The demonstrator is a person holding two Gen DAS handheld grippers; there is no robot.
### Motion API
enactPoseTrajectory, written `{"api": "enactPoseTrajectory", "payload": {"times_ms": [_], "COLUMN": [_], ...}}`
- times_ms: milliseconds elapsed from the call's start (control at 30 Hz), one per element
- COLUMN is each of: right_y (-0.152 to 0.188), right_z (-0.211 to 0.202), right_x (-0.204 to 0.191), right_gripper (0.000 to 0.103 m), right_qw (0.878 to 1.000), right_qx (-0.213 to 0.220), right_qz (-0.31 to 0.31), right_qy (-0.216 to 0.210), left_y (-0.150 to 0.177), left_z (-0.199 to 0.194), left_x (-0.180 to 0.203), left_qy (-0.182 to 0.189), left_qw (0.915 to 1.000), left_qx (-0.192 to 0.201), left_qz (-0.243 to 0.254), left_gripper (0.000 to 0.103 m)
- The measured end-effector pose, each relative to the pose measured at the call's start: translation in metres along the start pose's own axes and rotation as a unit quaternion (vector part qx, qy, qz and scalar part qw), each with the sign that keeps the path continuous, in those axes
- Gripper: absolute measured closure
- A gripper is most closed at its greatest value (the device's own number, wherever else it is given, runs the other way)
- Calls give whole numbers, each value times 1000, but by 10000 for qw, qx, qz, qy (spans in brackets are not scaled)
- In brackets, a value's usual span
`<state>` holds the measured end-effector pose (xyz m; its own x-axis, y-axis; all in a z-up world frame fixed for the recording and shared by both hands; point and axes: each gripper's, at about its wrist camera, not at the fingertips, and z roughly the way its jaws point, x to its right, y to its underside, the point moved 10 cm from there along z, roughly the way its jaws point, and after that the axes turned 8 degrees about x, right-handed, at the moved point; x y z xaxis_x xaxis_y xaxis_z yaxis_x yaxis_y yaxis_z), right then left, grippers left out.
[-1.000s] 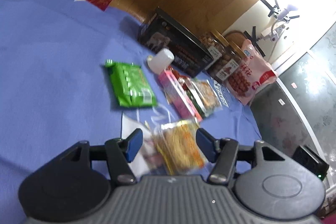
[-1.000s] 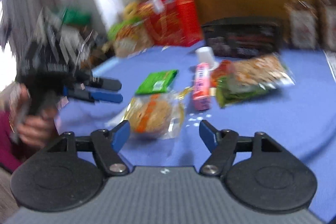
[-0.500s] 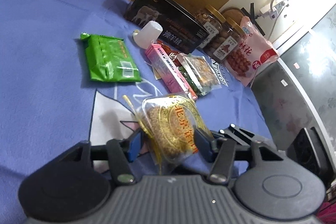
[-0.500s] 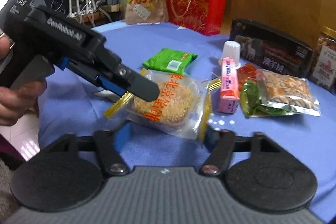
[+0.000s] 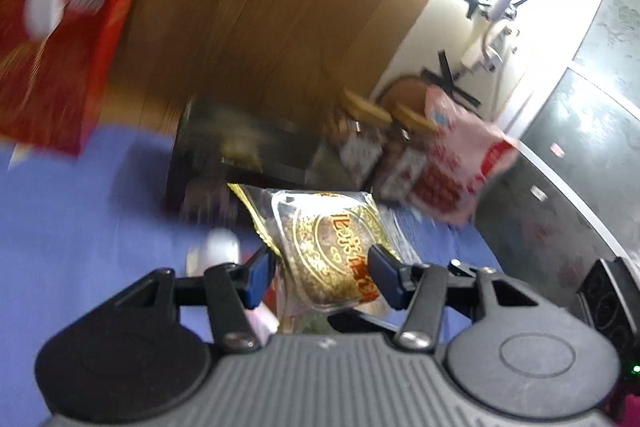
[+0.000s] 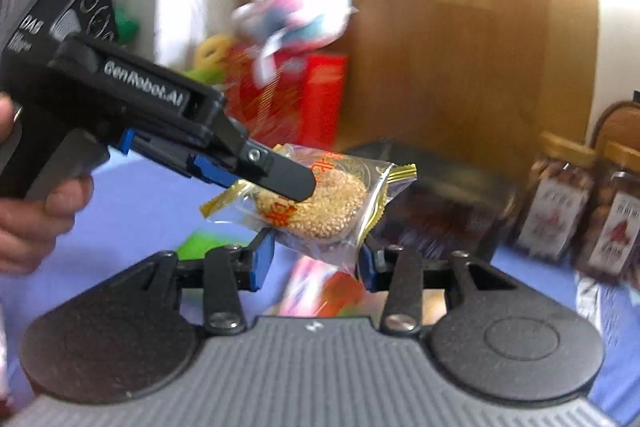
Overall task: Organize snacks
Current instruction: 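Carry the pastry into the black tin and open the left gripper, then grasp the green snack packet with the left gripper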
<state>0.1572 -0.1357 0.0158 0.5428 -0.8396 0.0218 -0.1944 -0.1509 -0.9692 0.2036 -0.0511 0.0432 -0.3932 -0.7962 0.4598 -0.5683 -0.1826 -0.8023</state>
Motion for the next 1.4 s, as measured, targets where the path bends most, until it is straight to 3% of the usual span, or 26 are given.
{"api": "enactPoseTrajectory", "payload": {"times_ms": [167,367,467,567,733,967,1167,1267,1333,1400], "right_y": [-18,-2,-1,-6,3,34,66,72,71,72], "right_z": [61,118,110,86,46,25,51,49,42,39], "right_x": [44,73,82,86,48,-54,-95,-112,-115,-115], "right_gripper": [56,54,49,49,49,51,50,50,51,58], "right_qw": [9991,9942,9915,9898,9899,9837,9746,9789,9808,9825], "right_qx": [-35,-409,-360,-124,-179,-764,-1576,-1505,-1490,-1461], "right_qz": [361,919,1131,1337,1400,1137,800,420,328,276], "right_qy": [224,383,541,471,-108,-1167,-1375,-1314,-1217,-1122], "left_y": [-48,-54,-53,-54,-24,49,88,101,102,104], "left_z": [60,107,99,66,0,-73,-81,-68,-66,-68], "left_x": [-21,-58,-67,-67,-78,-114,-128,-124,-118,-113], "left_qy": [-254,-746,-803,-479,-296,-813,-744,-651,-786,-802], "left_qw": [9997,9967,9958,9973,9946,9874,9805,9810,9845,9859], "left_qx": [60,-183,-141,178,469,411,143,-15,37,-9], "left_qz": [-37,-253,-413,-536,-881,-1295,-1814,-1826,-1565,-1471], "left_gripper": [51,50,50,49,49,48,48,49,49,49]}}
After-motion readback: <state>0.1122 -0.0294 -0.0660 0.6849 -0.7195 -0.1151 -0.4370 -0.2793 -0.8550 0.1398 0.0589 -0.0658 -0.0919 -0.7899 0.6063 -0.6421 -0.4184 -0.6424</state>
